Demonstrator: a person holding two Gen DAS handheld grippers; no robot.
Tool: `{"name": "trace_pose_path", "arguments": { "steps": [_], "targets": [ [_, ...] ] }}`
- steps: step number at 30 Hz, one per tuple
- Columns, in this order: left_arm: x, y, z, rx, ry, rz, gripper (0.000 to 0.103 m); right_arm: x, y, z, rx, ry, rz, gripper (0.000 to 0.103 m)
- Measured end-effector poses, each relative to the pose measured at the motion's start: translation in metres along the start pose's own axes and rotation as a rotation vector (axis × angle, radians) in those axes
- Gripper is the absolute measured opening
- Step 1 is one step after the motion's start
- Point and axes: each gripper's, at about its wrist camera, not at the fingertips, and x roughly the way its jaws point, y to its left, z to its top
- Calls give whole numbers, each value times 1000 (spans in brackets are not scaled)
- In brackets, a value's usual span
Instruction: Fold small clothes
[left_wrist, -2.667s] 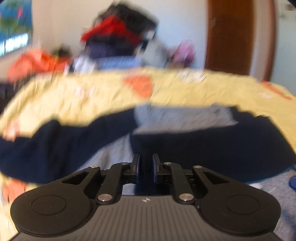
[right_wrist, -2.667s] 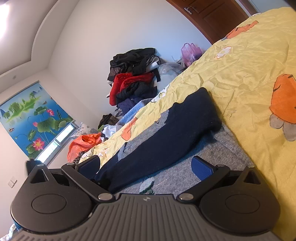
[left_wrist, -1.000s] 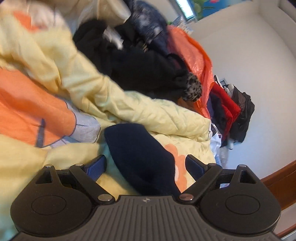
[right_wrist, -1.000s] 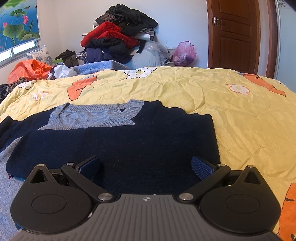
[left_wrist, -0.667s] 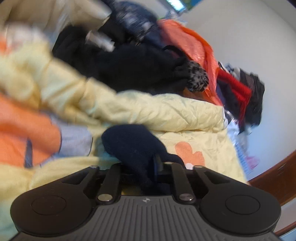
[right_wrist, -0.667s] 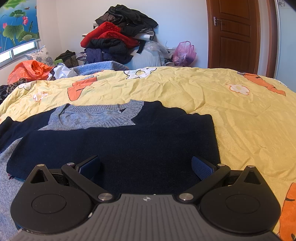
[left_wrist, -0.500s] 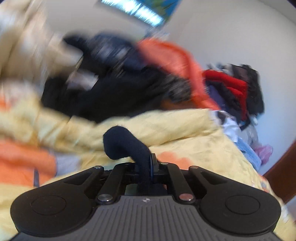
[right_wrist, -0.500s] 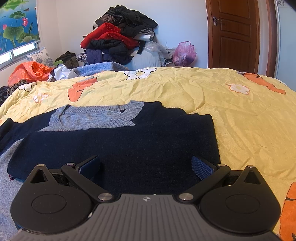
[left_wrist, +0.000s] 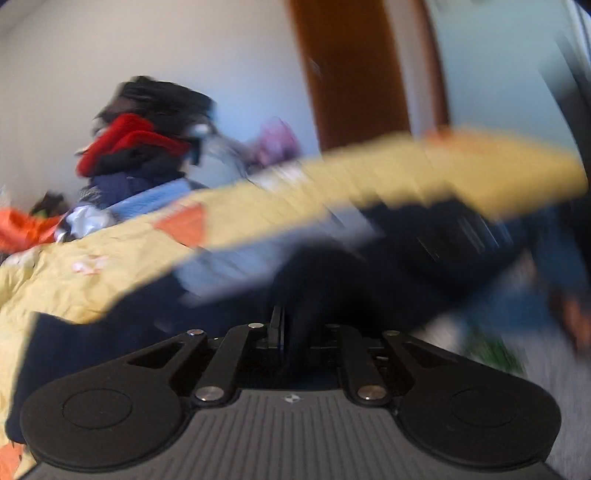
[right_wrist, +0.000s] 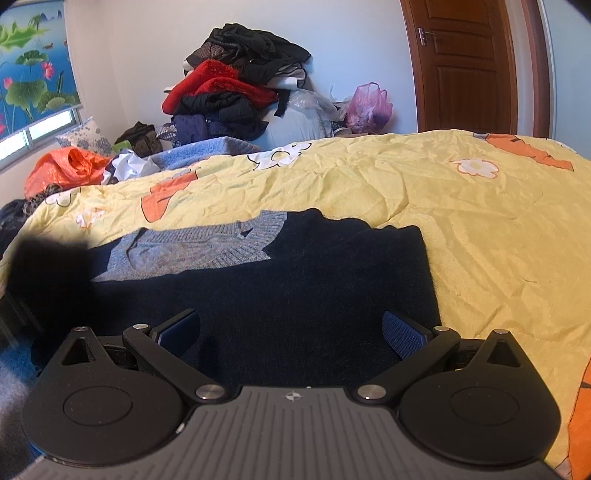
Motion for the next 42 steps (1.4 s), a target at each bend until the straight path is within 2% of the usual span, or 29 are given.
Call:
{"name": "trace_pose_path", "arguments": {
  "steps": [1,2,3,4,5,6,8,10,14,15,16,18,19,21,22,24,26,28,30,32,33,35,37,42],
  "targets": [
    [-4,-16,-1,99,-13,67,14,-1,-1,0,7,-2,5,103],
    [-12,-23,-2,149,-42,94,19,-1,-2,0,13,-5,10,103],
    [-22,-22,-4,152,-72,66,36,-1,-3,0,18,-6,14,103],
    [-32,-17,-6,134,-88,23,47,-1,-3,0,20,-7,15,103],
    [-43,-10,-8,99,-101,-3,79,-2,-4,0,22,-8,17,103],
    [-56,-1,-13,41,-126,-11,98,-2,-4,0,25,-9,19,103],
    [-82,21,-24,-105,-178,-65,99,-2,-5,0,32,-12,24,103],
    [-95,44,-34,-260,-153,-130,99,-2,-6,0,36,-14,26,103],
    [-102,77,-67,-515,-58,-137,99,-3,-6,0,33,-14,24,103],
    [-96,83,-78,-561,-12,-113,99,-3,-5,0,30,-12,21,103],
    [-88,91,-85,-632,66,-99,99,-2,-4,0,23,-9,15,103],
    [-98,103,-91,-715,1,-116,103,-1,0,0,1,-1,1,103],
    [-96,105,-93,-745,4,-116,103,-1,1,1,-11,4,-4,103],
    [-93,105,-91,-742,19,-110,103,-9,7,7,13,6,-14,101],
    [-93,104,-91,-736,22,-108,103,-17,10,11,60,-11,27,101],
    [-94,102,-88,-726,25,-107,103,-30,22,17,122,-12,186,100],
    [-95,104,-89,-738,19,-115,103,-32,45,21,89,55,274,96],
    [-92,109,-93,-758,10,-126,103,-20,66,19,53,170,313,91],
    [-91,112,-96,-774,2,-135,103,-2,80,11,31,276,284,70],
    [-90,113,-96,-782,-2,-140,103,-2,91,4,-22,244,251,65],
    [-90,114,-97,-784,-4,-141,103,-3,95,1,-49,238,245,47],
    [-90,115,-97,-790,-6,-145,103,-6,102,0,-91,222,200,24],
    [-91,115,-98,-796,-10,-149,103,-9,103,3,-95,202,204,17],
    [-90,117,-99,-804,-14,-153,103,-22,93,34,-204,132,181,16]
  ]
}}
